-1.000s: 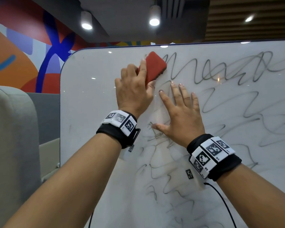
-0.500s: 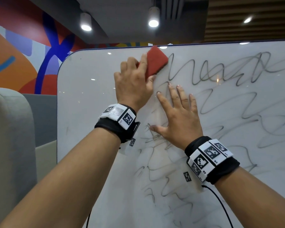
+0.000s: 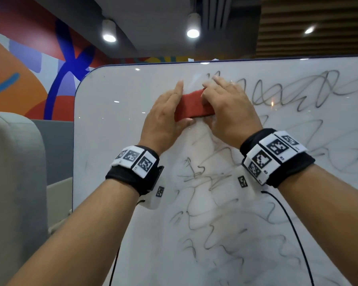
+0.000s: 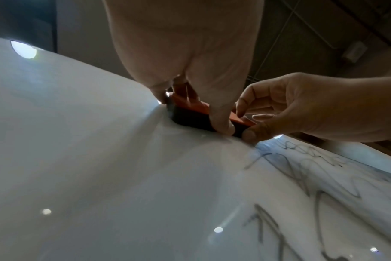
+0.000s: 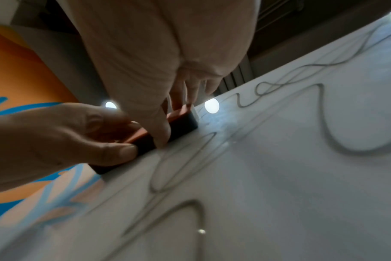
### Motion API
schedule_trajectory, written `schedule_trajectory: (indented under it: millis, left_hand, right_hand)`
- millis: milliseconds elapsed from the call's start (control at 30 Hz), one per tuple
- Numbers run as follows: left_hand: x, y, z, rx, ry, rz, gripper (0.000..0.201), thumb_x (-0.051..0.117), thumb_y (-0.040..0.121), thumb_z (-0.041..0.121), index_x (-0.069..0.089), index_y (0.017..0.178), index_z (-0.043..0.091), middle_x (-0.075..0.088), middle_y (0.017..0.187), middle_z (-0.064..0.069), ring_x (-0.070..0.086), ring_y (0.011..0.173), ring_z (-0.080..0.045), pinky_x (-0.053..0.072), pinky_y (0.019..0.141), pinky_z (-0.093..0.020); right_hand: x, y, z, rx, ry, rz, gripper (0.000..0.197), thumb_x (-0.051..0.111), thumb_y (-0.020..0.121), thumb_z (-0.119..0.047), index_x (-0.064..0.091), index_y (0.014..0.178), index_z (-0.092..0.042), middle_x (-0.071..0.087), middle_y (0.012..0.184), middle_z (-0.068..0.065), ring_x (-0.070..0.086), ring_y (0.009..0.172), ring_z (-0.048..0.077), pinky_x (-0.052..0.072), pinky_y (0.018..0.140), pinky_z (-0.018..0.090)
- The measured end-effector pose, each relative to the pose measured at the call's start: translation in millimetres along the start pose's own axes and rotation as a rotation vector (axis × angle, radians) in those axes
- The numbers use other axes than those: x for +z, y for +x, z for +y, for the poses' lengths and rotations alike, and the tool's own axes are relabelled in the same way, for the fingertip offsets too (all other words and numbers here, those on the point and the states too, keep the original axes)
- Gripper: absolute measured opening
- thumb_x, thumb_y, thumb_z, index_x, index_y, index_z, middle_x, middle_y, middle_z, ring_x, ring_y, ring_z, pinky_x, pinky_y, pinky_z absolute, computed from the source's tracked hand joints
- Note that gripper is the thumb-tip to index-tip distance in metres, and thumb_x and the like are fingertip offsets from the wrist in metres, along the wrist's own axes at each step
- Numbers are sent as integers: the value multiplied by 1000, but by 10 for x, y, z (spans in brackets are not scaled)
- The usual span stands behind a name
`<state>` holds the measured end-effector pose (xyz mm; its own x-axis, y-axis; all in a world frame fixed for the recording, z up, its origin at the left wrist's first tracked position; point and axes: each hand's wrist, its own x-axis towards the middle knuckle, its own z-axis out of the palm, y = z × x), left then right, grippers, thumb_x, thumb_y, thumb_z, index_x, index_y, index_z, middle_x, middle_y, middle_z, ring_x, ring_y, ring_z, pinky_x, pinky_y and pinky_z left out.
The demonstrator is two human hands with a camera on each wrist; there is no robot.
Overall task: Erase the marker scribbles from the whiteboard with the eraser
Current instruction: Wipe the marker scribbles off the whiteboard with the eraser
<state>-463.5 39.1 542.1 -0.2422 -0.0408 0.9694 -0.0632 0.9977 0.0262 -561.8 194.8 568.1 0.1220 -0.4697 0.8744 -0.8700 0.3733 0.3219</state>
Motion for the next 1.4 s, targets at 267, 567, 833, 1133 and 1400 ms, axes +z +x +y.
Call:
schedule_trajectory:
  millis: [267,567,833,1133,1400]
  left_hand:
    - [104,-474,-169,-248,198,23,84,49,86,69,22,156,30,14,165,-4,9,152,-21,13,121,-53]
    - [225,-622,-168,-264,288,22,71,29,94,70,20,156,36,6,166,3,2,153,-18,6,119,-57]
    - [237,-656,-179,-271,318,17,70,32,96,69,18,157,36,8,166,3,3,153,-18,6,119,-55]
    - [237,-693,-187,-271,292,44,69,35,95,68,23,155,36,12,165,3,6,152,-17,8,120,-54]
    - [303,-743,-158,-291,270,94,66,39,97,63,28,154,33,15,165,3,9,152,-18,7,121,-53]
  right_hand:
    - [-122,171,314,156,16,185,52,77,80,-25,59,129,-19,56,118,15,48,112,36,43,94,46]
    - [49,83,270,-33,-8,143,48,74,82,-18,61,127,-8,55,128,19,50,114,38,48,93,48]
    - [259,-103,8,-52,22,128,46,75,80,-18,62,123,-9,55,122,18,51,108,36,50,87,46]
    - [17,115,265,141,46,241,42,69,83,-20,60,123,-12,52,125,18,49,113,36,48,91,44]
    - [88,-97,214,-49,8,112,43,76,81,-19,61,121,-10,54,122,18,50,109,35,50,86,45]
